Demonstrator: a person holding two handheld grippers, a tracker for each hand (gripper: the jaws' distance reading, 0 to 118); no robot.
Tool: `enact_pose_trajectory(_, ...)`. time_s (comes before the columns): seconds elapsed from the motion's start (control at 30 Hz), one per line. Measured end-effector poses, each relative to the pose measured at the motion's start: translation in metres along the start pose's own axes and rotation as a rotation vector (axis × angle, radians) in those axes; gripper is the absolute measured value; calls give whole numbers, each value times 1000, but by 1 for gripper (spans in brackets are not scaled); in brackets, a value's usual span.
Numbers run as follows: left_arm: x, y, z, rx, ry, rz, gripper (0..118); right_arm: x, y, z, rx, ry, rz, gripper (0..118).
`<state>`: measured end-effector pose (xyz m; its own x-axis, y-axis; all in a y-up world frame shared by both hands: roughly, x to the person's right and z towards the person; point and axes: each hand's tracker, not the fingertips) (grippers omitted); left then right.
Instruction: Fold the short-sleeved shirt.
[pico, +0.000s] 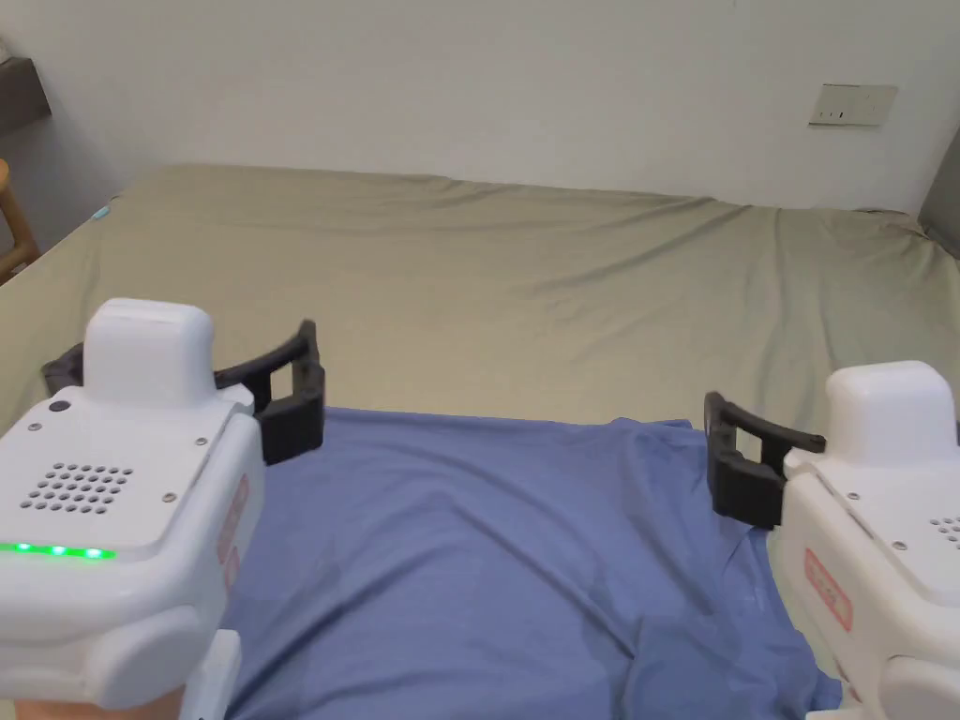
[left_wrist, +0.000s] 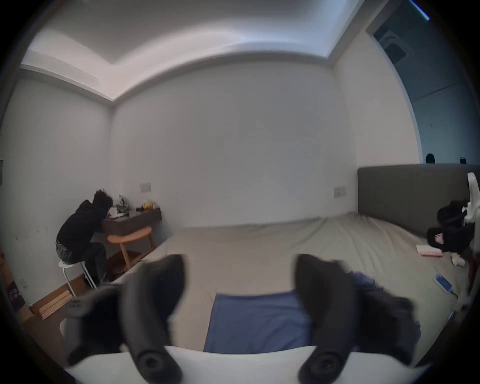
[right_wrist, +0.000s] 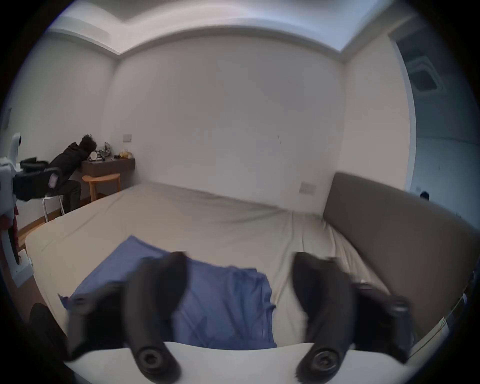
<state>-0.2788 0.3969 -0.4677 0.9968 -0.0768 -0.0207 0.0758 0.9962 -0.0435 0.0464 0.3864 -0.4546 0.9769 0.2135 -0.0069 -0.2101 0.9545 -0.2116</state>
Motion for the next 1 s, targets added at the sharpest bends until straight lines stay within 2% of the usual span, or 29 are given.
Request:
enact_pose_trajectory(0.03, 6, 2, 4, 24, 15, -14, 25, -6, 3, 2, 13, -5, 15, 18)
enact_pose_trajectory(0.07, 13, 1, 6, 37, 30, -32, 12, -13, 4, 3, 21, -15, 25, 6)
enact_pose_trajectory(0.13, 20, 1, 10, 54, 26, -57, 0, -19, 3, 3, 42, -8, 23, 1)
enact_pose_trajectory(0.2, 25, -1, 10, 29, -5, -93, 0, -24, 4, 3, 35, 18, 32, 1)
enact_pose_trajectory(0.4, 24, -8, 11, 2, -21, -133, 0, -29, 3, 5, 47, 15, 66, 1)
enact_pose_trajectory(0.6, -4, -37, 4, -161, -28, -128, 0, -29, -4, 2, 23, 24, 80, 1)
enact_pose_trajectory(0.73, -35, -103, -7, -462, -14, -167, 0, -30, -13, -2, -18, 39, 77, 1)
enact_pose_trajectory(0.9, -70, -209, -3, -778, 58, -109, 0, -31, -27, -9, -80, 63, 76, 1)
enact_pose_trajectory(0.93, -78, -228, -1, -834, 84, -75, 18, -30, -29, -10, -95, 65, 80, 1)
enact_pose_trajectory(0.97, -83, -239, -1, -873, 102, -56, 41, -30, -31, -10, -102, 65, 83, 1)
enact_pose_trajectory(1.0, -90, -250, 1, -925, 97, -15, 71, -30, -33, -11, -112, 67, 87, 1)
